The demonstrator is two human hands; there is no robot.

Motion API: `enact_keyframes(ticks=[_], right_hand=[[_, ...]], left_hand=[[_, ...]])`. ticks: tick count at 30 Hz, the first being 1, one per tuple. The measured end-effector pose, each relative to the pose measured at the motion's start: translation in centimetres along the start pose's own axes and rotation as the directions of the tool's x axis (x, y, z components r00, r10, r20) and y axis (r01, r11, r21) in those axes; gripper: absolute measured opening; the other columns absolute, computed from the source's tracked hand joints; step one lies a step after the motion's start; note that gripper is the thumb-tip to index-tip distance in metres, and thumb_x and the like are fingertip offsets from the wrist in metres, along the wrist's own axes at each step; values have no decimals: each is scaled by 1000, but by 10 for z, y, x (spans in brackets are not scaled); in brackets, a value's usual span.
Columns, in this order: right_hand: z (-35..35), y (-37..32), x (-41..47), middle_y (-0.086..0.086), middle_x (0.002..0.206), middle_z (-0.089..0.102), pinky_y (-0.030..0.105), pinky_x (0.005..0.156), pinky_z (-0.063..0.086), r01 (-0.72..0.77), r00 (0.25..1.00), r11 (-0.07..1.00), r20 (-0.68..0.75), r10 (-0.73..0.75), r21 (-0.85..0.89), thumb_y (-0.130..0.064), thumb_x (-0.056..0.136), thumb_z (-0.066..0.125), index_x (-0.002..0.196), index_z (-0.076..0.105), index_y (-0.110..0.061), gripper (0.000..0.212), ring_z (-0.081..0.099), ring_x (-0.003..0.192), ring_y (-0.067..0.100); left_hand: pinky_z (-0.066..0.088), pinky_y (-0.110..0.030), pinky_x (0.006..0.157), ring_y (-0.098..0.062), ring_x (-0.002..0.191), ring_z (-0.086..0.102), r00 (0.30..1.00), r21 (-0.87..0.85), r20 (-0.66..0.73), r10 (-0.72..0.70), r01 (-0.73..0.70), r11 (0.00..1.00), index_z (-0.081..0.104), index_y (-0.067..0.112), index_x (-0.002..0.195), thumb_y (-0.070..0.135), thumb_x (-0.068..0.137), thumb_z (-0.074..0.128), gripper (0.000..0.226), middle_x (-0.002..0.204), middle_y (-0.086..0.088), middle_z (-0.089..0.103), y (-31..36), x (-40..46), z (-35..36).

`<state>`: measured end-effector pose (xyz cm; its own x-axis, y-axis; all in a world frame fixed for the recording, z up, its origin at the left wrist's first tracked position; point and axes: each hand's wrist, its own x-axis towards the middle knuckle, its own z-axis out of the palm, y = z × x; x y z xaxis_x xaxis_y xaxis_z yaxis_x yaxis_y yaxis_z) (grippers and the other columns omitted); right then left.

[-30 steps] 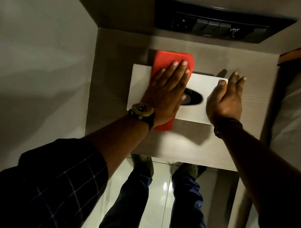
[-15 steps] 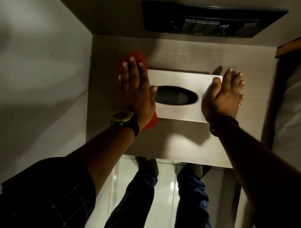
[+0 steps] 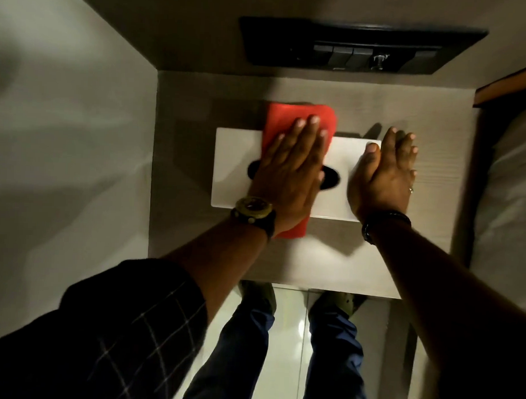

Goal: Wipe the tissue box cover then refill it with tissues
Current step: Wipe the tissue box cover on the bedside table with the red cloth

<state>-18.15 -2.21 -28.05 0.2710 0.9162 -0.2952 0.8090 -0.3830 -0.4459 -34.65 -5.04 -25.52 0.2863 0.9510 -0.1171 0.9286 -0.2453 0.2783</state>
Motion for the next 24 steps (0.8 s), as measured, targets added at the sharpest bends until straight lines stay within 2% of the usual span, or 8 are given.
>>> enact_keyframes(ticks=[4, 7, 8, 10, 12, 18, 24], right_hand=[[0, -2, -1, 14, 163, 7, 52, 120, 9, 1, 1000, 1000, 16, -1, 3, -46, 100, 16, 155, 16, -18, 62, 6, 150, 33], [0, -3, -3, 14, 163, 8, 51, 120, 9, -10, 1000, 1000, 7, 10, 17, -47, 99, 16, 154, 17, -17, 63, 6, 150, 33], [0, -4, -4, 14, 163, 8, 51, 120, 9, -14, 1000, 1000, 5, 14, 19, -47, 99, 16, 154, 17, -17, 63, 6, 150, 33], [0, -4, -4, 14, 163, 8, 50, 120, 7, -15, 1000, 1000, 5, 15, 26, -47, 100, 16, 155, 16, -17, 62, 6, 150, 32], [1, -4, -5, 13, 163, 7, 48, 120, 6, -6, 1000, 1000, 8, 5, 30, -46, 101, 17, 155, 16, -18, 60, 4, 151, 31], [3, -4, -5, 12, 164, 5, 48, 120, 5, -5, 1000, 999, 10, 5, 42, -46, 103, 18, 155, 16, -19, 58, 4, 151, 30], [2, -7, -5, 13, 163, 7, 49, 120, 9, -8, 1000, 999, -3, 8, 42, -45, 102, 18, 154, 18, -18, 59, 6, 150, 32]], left_hand=[[7, -44, 121, -32, 149, 11, 994, -2, -36, -105, 105, 994, 17, 7, 152, 31, 99, 29, 59, 160, -16, 16, -44, -26, -10], [8, -46, 121, -34, 148, 13, 975, 1, -63, -214, 214, 977, 22, 6, 151, 30, 100, 30, 56, 159, -19, 17, -42, -26, -10], [7, -47, 121, -35, 148, 12, 947, -12, -76, -313, 313, 950, 21, 6, 151, 29, 101, 32, 56, 159, -20, 16, -36, -24, -9], [4, -48, 120, -36, 148, 9, 847, -34, -98, -523, 522, 852, 19, 8, 151, 30, 101, 30, 56, 159, -21, 13, -23, -20, -6], [1, -47, 120, -36, 148, 8, 788, -18, -105, -607, 609, 793, 18, 10, 152, 32, 101, 26, 56, 160, -19, 12, -15, -16, -4], [3, -49, 120, -35, 149, 4, 851, 2, -62, -522, 523, 852, 14, 9, 153, 34, 101, 24, 59, 161, -18, 8, -9, -7, -5], [8, -48, 120, -35, 148, 13, 960, -8, -91, -263, 264, 965, 24, 9, 151, 31, 95, 33, 60, 159, -17, 19, 12, 16, 5]])
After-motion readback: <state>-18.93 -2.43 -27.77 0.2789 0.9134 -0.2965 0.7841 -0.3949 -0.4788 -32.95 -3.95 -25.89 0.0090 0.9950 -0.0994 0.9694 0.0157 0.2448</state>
